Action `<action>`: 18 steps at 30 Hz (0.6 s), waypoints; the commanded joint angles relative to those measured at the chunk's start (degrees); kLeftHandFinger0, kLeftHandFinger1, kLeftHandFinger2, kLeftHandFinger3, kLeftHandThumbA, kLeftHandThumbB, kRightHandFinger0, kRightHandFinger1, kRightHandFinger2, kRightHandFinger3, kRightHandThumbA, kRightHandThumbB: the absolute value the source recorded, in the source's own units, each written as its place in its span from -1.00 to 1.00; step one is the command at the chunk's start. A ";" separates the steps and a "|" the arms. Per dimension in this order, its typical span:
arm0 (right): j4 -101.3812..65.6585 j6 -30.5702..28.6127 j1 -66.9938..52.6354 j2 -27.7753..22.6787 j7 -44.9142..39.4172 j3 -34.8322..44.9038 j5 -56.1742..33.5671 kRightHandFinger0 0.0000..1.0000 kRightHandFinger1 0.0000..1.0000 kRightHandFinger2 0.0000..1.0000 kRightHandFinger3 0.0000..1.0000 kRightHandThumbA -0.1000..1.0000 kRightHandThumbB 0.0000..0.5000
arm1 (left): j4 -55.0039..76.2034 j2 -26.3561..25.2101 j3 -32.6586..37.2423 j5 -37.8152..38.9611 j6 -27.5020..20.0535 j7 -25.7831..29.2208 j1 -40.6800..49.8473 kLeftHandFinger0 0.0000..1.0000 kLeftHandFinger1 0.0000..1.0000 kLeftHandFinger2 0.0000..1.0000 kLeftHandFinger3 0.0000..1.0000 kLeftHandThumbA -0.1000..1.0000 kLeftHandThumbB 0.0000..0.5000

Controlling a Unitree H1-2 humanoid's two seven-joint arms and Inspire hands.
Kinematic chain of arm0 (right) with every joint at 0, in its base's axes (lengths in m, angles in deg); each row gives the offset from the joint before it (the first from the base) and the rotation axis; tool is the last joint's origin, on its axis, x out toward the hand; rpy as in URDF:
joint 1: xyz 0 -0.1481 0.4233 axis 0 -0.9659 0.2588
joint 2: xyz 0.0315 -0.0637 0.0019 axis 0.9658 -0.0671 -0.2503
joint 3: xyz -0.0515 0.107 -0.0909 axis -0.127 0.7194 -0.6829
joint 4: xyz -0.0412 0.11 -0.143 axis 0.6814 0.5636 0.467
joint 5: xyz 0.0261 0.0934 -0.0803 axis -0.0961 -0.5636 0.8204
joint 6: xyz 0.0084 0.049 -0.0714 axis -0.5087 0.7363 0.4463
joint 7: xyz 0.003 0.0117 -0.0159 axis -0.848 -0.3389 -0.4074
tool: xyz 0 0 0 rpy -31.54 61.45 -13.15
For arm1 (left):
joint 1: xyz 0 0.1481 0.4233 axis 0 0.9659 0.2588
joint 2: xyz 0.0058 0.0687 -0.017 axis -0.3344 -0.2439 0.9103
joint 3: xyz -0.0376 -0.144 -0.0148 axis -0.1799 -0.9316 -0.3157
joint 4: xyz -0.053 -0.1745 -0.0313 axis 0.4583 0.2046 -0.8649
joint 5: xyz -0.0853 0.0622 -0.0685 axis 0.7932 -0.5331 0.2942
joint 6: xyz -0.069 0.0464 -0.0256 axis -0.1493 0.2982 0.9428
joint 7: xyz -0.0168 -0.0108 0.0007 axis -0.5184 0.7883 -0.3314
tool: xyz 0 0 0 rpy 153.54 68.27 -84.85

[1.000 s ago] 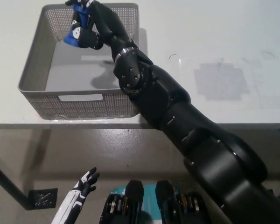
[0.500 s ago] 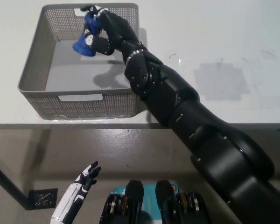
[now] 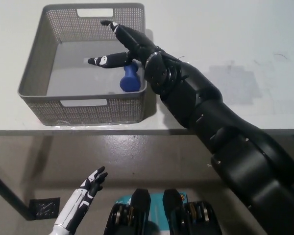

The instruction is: Use the right hand to pick up a chess pieces and put it into a container on the left hand side

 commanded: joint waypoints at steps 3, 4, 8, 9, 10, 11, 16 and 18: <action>-4.22 0.91 3.98 -2.47 -1.64 1.69 -0.80 1.00 1.00 1.00 1.00 0.83 1.00 | 2.17 -0.74 0.05 0.36 0.44 -1.02 -0.80 1.00 1.00 1.00 1.00 1.00 0.21; -4.63 0.89 3.99 -2.68 -1.61 1.88 -0.87 1.00 1.00 1.00 1.00 0.84 1.00 | 2.22 -0.75 0.04 0.44 0.56 -1.09 -0.78 1.00 1.00 1.00 1.00 1.00 0.21; -13.15 1.44 3.26 -6.08 -2.68 5.58 -2.95 1.00 1.00 1.00 1.00 1.00 1.00 | 2.12 -1.17 0.04 -0.59 -0.17 -0.81 -0.83 1.00 1.00 1.00 1.00 1.00 0.14; -15.81 1.86 2.83 -6.94 -3.27 6.62 -3.39 1.00 1.00 1.00 1.00 1.00 1.00 | 1.93 -1.12 0.00 -0.66 -0.48 -0.65 -0.83 1.00 1.00 1.00 1.00 1.00 0.13; -19.71 1.94 1.97 -8.29 -3.44 8.14 -4.39 1.00 1.00 1.00 1.00 0.91 0.85 | 1.88 -1.26 0.01 -0.84 -0.28 -0.67 -1.08 1.00 1.00 1.00 1.00 1.00 0.15; -22.52 2.02 1.33 -9.20 -3.77 8.77 -4.50 1.00 1.00 1.00 1.00 0.91 0.77 | 1.89 -1.30 0.04 -0.81 -0.24 -0.73 -1.13 1.00 1.00 1.00 1.00 1.00 0.14; -41.91 5.98 -3.90 -14.27 -5.33 13.65 -6.21 1.00 1.00 1.00 1.00 0.85 0.74 | 1.20 -1.45 0.11 -0.19 -0.65 -1.22 -1.41 1.00 1.00 1.00 1.00 1.00 0.12; -48.73 6.60 -6.00 -16.99 -5.94 14.74 -5.87 1.00 1.00 1.00 1.00 0.89 0.71 | 1.20 -1.30 0.08 0.02 -0.60 -1.23 -1.46 1.00 1.00 1.00 1.00 1.00 0.05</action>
